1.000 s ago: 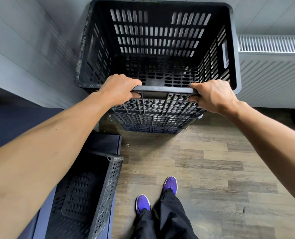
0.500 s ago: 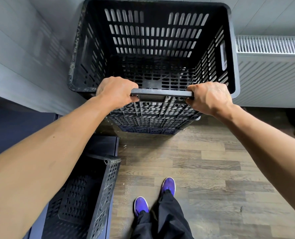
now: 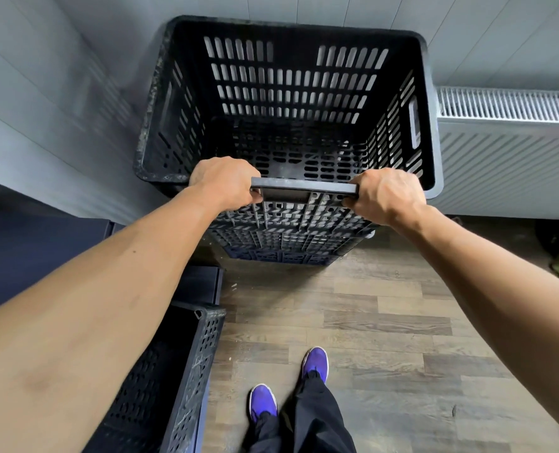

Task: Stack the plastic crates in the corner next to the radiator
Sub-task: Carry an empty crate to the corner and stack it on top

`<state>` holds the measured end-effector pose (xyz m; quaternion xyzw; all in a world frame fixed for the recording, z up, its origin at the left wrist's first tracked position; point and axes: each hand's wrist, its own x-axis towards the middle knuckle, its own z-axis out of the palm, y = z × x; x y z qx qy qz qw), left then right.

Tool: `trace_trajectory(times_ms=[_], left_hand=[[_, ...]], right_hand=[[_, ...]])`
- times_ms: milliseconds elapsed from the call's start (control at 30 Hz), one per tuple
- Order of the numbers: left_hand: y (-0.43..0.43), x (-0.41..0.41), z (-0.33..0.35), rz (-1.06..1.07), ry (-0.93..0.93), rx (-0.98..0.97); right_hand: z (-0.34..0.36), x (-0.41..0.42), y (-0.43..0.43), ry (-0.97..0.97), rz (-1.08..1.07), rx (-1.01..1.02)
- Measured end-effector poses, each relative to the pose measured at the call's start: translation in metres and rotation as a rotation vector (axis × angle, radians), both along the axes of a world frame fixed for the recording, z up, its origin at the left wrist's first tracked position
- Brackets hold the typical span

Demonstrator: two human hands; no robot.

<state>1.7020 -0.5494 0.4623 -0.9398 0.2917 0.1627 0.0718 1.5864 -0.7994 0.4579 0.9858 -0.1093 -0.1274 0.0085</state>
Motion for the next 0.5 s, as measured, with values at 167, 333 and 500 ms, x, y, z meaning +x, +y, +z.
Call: trace_trajectory(times_ms=[167, 333, 500], left_hand=[[-0.006, -0.012, 0.002, 0.044, -0.060, 0.060], [-0.007, -0.004, 0.000, 0.075, 0.021, 0.090], [-0.007, -0.002, 0.004, 0.061, 0.073, 0.081]], right_hand=[[0.003, -0.003, 0.001, 0.039, 0.018, 0.021], [0.006, 0.001, -0.004, 0.086, 0.095, 0.087], [0.013, 0.002, -0.008, 0.115, 0.184, 0.117]])
